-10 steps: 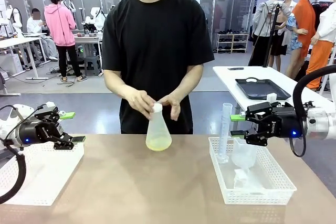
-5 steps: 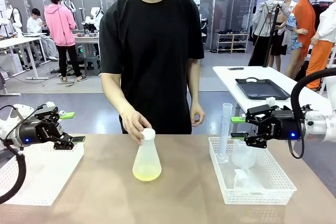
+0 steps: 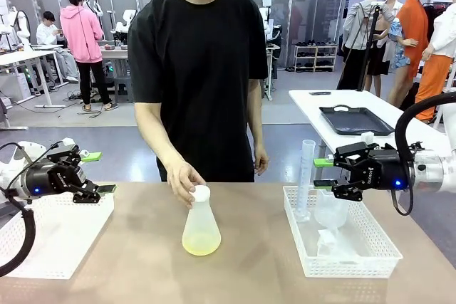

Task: Prepare the solutions needed for the experiment.
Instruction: When the human places the Big flask in the center of the table, pick up the Big flask and place it in the left Organizing basket.

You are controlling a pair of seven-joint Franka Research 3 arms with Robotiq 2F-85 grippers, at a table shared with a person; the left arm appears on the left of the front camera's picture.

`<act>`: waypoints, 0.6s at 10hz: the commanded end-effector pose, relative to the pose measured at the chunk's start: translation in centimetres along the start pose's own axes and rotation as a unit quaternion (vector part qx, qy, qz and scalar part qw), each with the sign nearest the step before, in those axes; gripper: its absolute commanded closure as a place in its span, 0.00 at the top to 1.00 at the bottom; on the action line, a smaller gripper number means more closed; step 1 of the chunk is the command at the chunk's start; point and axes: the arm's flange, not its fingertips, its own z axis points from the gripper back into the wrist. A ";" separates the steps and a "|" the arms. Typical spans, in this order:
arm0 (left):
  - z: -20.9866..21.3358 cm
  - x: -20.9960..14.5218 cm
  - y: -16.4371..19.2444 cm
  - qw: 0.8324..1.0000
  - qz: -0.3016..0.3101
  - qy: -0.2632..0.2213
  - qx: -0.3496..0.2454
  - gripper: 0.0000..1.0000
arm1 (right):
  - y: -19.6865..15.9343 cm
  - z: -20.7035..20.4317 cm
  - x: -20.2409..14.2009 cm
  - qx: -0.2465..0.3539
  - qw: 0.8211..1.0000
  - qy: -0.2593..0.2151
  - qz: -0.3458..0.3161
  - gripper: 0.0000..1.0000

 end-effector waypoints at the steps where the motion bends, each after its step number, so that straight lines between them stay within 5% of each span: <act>1: -0.1 0.1 -0.1 1.000 -0.003 -0.005 -0.005 1.00 | 0.1 0.1 0.0 0.002 1.000 0.001 0.001 0.58; 6: -0.1 0.1 -0.1 1.000 -0.003 -0.005 -0.005 1.00 | 0.1 0.1 0.0 0.002 1.000 0.001 0.001 0.58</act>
